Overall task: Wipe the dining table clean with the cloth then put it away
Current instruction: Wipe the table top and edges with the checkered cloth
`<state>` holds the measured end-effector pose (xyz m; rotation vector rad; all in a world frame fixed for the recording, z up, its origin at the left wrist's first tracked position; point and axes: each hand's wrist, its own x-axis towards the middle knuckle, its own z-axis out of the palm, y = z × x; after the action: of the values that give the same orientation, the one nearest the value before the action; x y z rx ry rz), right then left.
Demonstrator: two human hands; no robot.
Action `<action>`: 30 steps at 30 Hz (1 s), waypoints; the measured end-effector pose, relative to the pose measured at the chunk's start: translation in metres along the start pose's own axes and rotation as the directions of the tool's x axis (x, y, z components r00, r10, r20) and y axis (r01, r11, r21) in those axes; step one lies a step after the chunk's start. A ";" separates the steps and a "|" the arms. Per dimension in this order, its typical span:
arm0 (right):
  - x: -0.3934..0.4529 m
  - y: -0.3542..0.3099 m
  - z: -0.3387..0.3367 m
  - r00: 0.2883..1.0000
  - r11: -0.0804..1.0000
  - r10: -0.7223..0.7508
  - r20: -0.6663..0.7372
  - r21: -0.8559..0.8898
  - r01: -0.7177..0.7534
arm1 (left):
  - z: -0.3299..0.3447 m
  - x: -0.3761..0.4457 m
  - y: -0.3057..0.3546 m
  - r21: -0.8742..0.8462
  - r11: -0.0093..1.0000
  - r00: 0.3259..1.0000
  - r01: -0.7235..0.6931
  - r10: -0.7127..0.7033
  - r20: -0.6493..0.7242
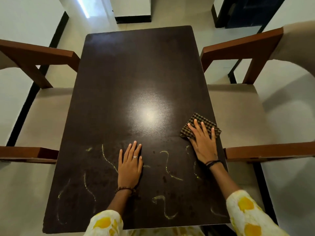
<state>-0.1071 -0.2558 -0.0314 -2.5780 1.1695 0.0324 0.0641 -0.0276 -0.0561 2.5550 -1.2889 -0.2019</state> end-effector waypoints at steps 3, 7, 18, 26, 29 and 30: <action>0.041 0.014 -0.012 0.999 1.000 0.016 0.032 -0.004 -0.016 | -0.001 0.001 0.001 -0.008 1.000 1.000 0.000 0.000 -0.008; 0.068 0.025 -0.024 0.996 0.999 0.018 0.088 0.041 -0.022 | -0.002 -0.001 0.000 -0.011 1.000 1.000 0.005 -0.005 -0.006; -0.064 0.023 -0.003 0.998 0.992 -0.026 0.053 0.122 0.020 | -0.005 -0.001 0.002 -0.028 1.000 1.000 0.001 -0.001 -0.004; -0.011 0.027 -0.013 0.996 0.994 0.042 0.082 0.100 -0.050 | -0.004 0.000 0.002 -0.029 1.000 1.000 0.001 -0.001 0.005; -0.006 0.024 -0.015 0.996 0.983 0.056 0.070 0.172 -0.068 | -0.005 -0.001 0.002 -0.019 1.000 1.000 0.001 0.000 0.006; -0.010 0.022 -0.014 0.997 0.974 0.066 0.047 0.216 -0.074 | -0.005 -0.001 0.002 -0.013 1.000 1.000 -0.001 0.001 0.008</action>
<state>-0.1315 -0.2663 -0.0222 -2.3350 1.1790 -0.0271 0.0629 -0.0267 -0.0507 2.5452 -1.2873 -0.2205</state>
